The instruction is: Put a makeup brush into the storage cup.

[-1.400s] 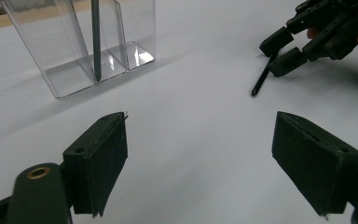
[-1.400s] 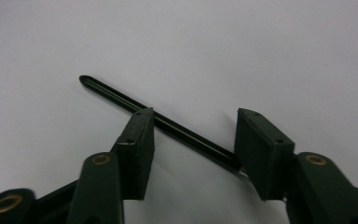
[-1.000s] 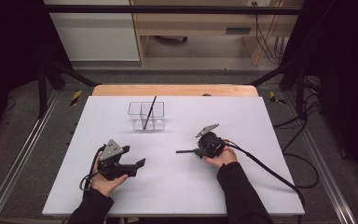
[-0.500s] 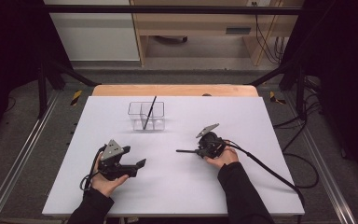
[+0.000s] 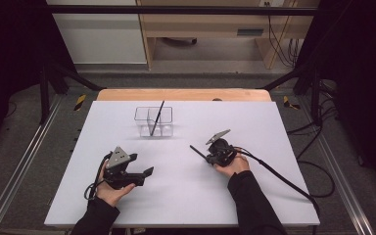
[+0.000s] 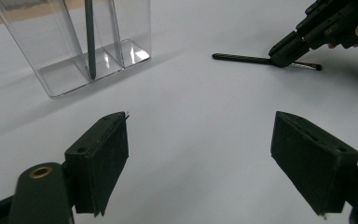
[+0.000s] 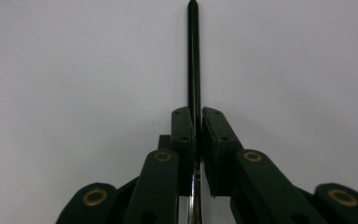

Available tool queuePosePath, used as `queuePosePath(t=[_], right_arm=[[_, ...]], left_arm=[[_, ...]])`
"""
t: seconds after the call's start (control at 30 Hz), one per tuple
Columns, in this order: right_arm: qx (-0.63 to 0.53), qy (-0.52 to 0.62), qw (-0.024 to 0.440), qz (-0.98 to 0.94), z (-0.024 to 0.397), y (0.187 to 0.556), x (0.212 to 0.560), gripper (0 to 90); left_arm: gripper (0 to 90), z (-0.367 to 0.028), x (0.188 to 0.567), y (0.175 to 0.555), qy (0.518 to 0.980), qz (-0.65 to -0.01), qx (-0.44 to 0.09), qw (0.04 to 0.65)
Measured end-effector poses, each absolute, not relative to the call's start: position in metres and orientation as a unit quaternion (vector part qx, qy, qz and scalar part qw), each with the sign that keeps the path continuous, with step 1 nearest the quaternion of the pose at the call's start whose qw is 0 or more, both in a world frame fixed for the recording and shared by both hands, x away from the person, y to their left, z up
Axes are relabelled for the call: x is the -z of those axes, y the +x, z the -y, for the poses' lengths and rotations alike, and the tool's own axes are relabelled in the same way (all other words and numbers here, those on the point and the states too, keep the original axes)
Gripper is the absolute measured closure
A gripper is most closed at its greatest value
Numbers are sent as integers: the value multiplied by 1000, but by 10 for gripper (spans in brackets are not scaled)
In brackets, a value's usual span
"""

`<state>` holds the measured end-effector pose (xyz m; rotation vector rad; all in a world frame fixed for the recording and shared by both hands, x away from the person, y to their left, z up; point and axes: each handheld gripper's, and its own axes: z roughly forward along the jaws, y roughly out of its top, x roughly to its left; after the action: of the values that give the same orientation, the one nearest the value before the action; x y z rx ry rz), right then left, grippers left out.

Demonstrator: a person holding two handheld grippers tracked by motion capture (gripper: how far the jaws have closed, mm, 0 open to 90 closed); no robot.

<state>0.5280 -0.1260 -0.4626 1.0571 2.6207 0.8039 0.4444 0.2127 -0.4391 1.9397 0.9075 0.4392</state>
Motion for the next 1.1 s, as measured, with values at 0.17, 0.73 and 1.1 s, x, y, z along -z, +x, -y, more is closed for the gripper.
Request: queuePosePath(t=[0.17,0.73,1.1], right_arm=[[-270,357,106,-888,126,527,462,785],[-205,346,81,-912,112,543,436,704],[-150,339,62,-927,106,549,449,762]], left_arm=[[179,-212,439,445,789,-368,-177,459],[177,-213,439,446,793,-366,-172,456],[175,-212,440,446,795,-365,-170,453]])
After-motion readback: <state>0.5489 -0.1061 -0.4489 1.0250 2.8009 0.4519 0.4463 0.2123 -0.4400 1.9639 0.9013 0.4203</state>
